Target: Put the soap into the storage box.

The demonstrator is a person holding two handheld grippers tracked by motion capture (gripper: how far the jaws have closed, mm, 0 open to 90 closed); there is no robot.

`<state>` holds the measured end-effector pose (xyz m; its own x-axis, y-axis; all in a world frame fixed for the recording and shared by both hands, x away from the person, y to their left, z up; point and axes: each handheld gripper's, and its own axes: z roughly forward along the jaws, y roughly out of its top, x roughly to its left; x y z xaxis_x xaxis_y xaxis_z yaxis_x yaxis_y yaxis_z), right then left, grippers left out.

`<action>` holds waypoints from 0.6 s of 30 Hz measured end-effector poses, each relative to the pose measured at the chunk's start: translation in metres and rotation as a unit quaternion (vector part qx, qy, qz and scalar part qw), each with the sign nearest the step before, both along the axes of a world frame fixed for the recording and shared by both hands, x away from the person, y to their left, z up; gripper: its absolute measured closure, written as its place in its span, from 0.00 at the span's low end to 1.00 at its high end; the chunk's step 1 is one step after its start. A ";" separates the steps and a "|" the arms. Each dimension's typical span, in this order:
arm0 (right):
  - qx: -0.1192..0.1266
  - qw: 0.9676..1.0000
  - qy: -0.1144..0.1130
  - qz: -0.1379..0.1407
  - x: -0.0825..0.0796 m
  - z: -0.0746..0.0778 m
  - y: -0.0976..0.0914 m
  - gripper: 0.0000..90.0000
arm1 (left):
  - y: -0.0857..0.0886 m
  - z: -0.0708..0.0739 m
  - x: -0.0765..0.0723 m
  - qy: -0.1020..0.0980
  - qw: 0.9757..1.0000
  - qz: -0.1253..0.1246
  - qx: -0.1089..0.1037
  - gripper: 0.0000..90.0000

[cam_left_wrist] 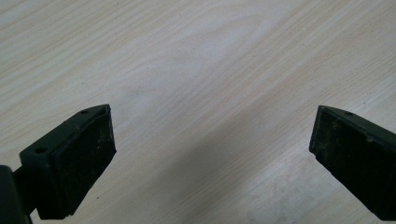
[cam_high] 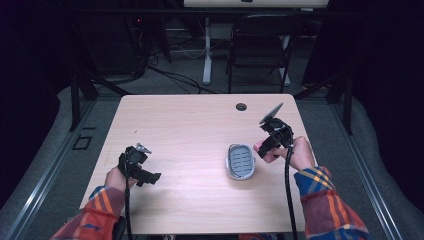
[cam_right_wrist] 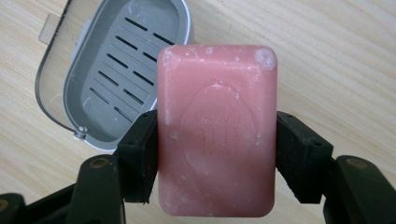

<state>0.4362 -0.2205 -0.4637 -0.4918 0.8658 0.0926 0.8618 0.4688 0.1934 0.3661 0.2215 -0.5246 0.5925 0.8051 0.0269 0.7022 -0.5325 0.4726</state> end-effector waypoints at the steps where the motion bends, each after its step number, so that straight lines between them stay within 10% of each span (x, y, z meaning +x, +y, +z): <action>1: 0.000 1.000 0.000 0.002 0.000 0.001 0.002 0.41 | 0.000 0.000 0.000 0.000 1.000 -0.001 -0.001 0.00; 18: -0.009 1.000 0.001 0.021 0.006 0.002 0.031 0.41 | 0.000 0.000 0.000 0.002 1.000 -0.003 -0.002 0.00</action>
<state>0.4420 -0.1895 -0.4616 -0.5267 0.8464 0.0790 0.8423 0.5072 0.1823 0.3662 0.2213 -0.5249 0.5968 0.8021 0.0215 0.7013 -0.5345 0.4717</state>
